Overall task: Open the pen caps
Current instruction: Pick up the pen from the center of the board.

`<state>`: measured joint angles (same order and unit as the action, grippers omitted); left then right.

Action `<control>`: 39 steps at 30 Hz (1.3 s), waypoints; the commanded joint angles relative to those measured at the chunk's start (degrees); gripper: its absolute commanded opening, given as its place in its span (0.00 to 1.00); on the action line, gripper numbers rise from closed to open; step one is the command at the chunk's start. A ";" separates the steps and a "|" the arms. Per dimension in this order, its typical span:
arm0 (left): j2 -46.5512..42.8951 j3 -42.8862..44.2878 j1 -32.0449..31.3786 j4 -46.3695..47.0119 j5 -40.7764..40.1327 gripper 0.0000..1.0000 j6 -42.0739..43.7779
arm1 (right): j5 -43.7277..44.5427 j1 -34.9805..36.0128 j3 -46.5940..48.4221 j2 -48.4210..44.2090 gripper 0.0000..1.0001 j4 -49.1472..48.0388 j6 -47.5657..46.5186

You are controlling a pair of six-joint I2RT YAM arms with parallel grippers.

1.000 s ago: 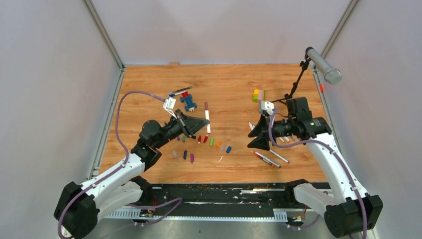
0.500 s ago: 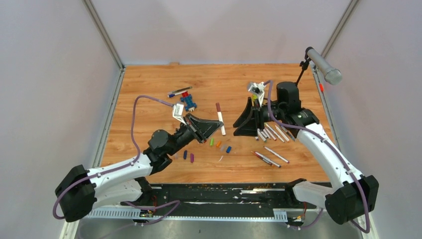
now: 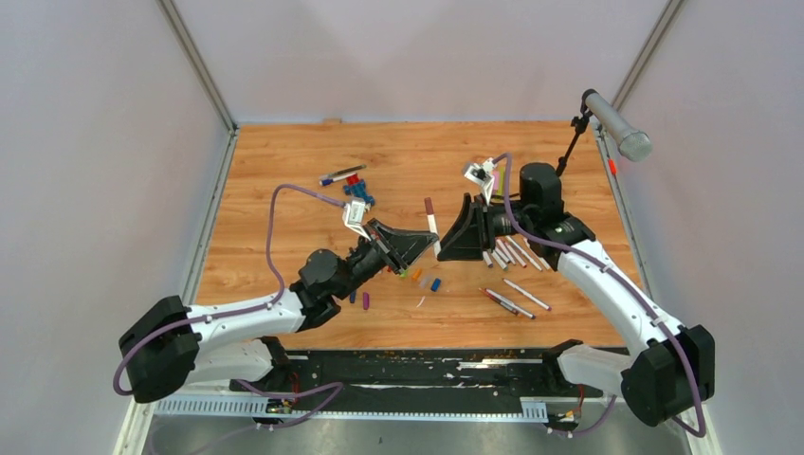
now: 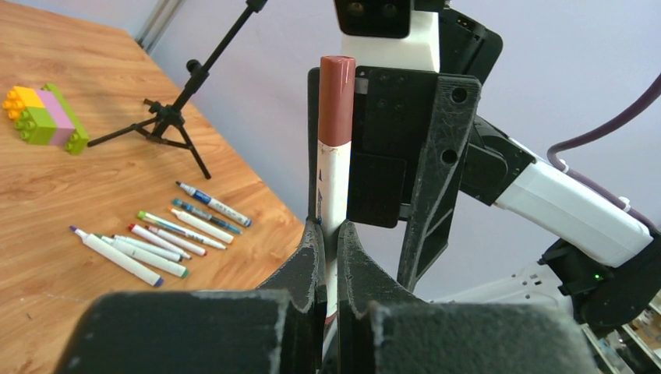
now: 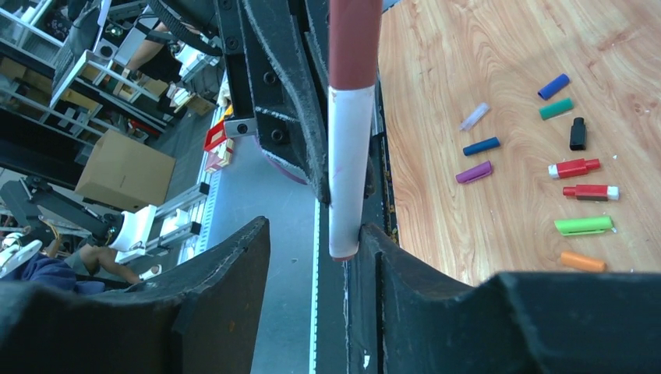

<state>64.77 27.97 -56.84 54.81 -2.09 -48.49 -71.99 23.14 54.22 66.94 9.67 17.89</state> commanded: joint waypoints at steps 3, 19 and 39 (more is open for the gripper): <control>1.25 3.04 -1.20 4.30 -2.04 0.00 1.46 | 0.86 1.02 -1.02 0.62 0.41 -5.32 3.50; -3.76 1.19 -1.18 0.43 -3.00 0.73 4.15 | 0.46 0.99 -1.98 -0.52 0.00 -2.62 -4.39; -3.02 3.58 9.29 2.57 17.65 0.90 -3.68 | -6.54 1.12 -6.84 -2.48 0.00 -1.18 -14.39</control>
<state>59.33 28.47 -47.81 51.07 10.92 -50.63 -76.27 23.97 47.59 64.84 10.41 5.04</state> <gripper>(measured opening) 0.949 0.157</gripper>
